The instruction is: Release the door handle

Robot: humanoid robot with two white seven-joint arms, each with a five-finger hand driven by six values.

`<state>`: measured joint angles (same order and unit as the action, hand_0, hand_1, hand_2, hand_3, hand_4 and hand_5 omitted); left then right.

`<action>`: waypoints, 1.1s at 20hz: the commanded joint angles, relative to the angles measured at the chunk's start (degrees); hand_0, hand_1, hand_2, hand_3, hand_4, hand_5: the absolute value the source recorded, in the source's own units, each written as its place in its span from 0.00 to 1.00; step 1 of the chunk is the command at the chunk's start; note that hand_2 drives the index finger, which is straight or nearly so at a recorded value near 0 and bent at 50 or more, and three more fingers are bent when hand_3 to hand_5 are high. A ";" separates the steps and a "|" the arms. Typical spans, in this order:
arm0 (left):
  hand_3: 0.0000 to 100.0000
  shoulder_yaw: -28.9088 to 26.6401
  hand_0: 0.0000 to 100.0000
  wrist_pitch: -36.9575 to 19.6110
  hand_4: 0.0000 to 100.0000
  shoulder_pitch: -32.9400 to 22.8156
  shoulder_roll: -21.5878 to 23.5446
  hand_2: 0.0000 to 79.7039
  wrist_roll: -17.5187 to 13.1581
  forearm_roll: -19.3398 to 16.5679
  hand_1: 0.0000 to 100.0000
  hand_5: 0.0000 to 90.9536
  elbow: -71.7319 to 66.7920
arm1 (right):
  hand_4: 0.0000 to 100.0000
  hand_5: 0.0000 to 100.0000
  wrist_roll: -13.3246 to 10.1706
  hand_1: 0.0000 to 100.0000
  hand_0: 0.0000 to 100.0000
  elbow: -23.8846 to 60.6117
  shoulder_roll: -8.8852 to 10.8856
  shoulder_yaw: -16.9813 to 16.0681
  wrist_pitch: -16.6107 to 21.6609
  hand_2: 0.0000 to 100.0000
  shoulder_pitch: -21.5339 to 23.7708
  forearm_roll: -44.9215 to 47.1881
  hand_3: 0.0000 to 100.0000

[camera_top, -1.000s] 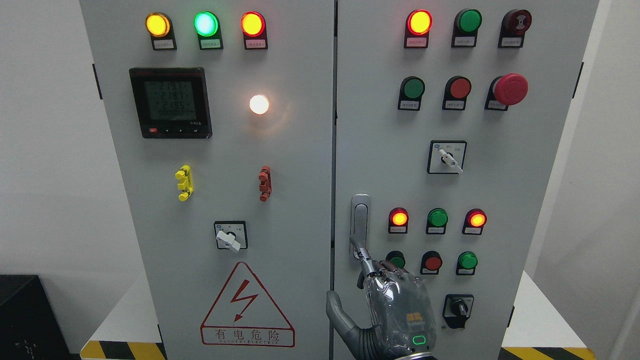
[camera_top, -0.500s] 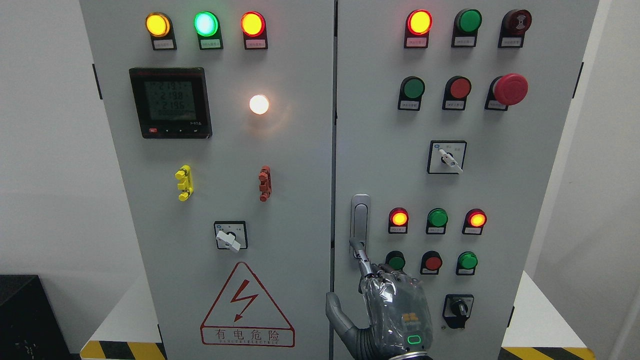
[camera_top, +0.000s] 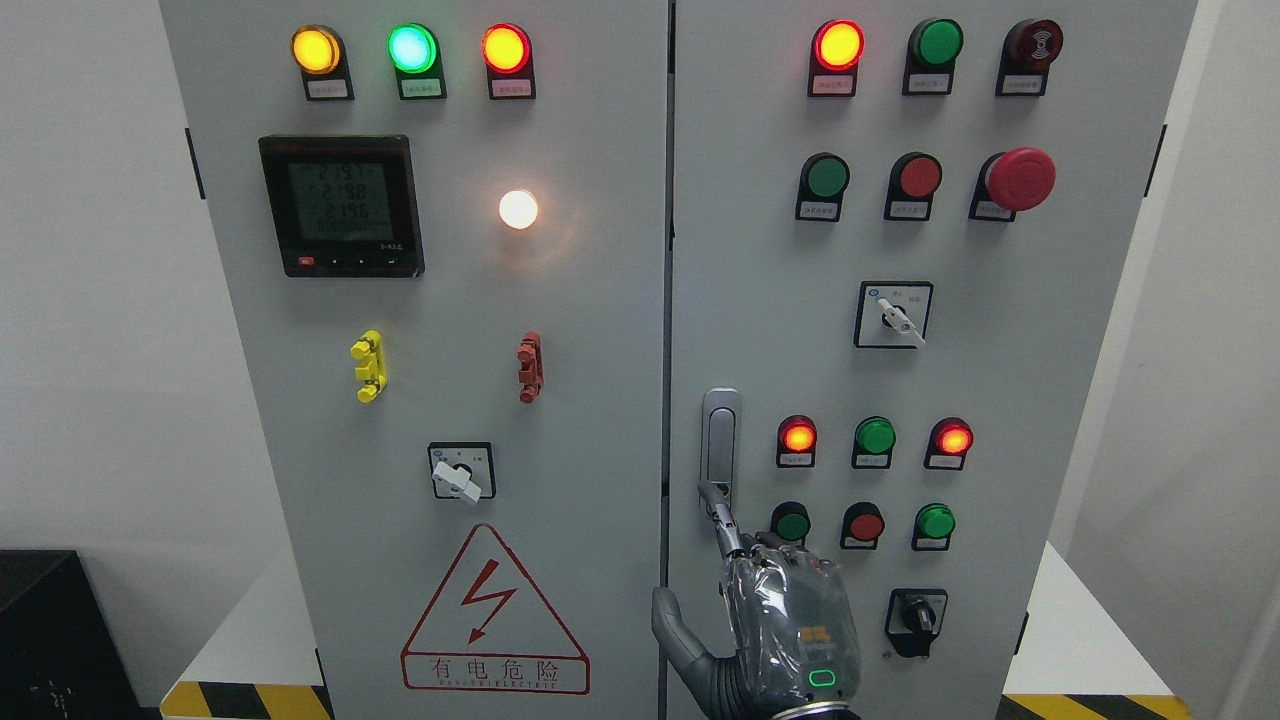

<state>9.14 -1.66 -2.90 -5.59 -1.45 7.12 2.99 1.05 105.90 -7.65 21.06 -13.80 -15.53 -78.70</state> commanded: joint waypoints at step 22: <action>0.11 0.00 0.00 -0.01 0.01 0.00 -0.03 0.05 -0.04 0.00 0.00 0.00 0.00 | 0.70 0.71 1.15 0.27 0.42 -2.10 0.00 -1.02 -1.14 0.00 -0.91 -0.22 0.75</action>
<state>9.14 -1.66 -2.90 -5.61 -1.45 7.12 2.99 2.21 104.33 -7.65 20.58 -14.94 -16.32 -78.91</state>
